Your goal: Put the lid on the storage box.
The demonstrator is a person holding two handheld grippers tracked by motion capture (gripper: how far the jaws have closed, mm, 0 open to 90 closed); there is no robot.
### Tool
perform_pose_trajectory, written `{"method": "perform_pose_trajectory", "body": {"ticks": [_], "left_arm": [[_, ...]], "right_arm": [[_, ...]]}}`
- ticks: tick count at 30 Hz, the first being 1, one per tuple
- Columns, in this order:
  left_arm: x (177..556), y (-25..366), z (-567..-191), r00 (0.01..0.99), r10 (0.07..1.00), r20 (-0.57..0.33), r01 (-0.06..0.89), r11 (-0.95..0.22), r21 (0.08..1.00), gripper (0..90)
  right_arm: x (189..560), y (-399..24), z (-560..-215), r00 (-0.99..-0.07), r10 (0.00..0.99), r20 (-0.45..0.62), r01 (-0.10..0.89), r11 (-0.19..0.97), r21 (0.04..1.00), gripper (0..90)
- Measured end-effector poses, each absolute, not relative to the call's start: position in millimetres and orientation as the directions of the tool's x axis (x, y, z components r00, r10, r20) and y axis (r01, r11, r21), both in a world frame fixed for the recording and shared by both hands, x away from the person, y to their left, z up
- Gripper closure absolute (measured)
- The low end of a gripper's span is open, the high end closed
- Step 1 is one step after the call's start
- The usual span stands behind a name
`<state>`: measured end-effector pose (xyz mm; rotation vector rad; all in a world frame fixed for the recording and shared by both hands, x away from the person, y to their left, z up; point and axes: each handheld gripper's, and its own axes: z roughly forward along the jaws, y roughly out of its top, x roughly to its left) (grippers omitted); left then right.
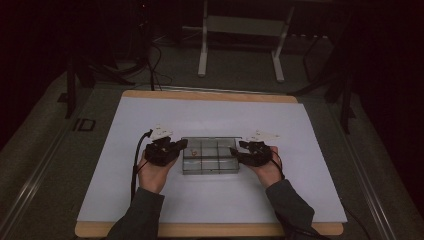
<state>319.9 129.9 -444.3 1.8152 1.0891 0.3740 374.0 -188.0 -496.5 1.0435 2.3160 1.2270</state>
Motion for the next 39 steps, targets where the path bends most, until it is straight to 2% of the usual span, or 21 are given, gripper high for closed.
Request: {"method": "perform_pose_trajectory", "body": {"ticks": [18, 39], "left_arm": [[314.7, 127.0, -447.3, 0.565, 0.805, -0.182, 0.509, -0.167, 0.844, 89.8], [307.5, 123.6, -459.9, 0.575, 0.801, -0.166, 0.513, -0.195, 0.836, 89.7]], "right_arm": [[371.1, -217.8, -488.3, -0.632, 0.769, 0.092, 0.483, 0.298, 0.823, 50.1], [370.9, -219.6, -487.0, -0.635, 0.768, 0.085, 0.477, 0.302, 0.825, 51.6]]}}
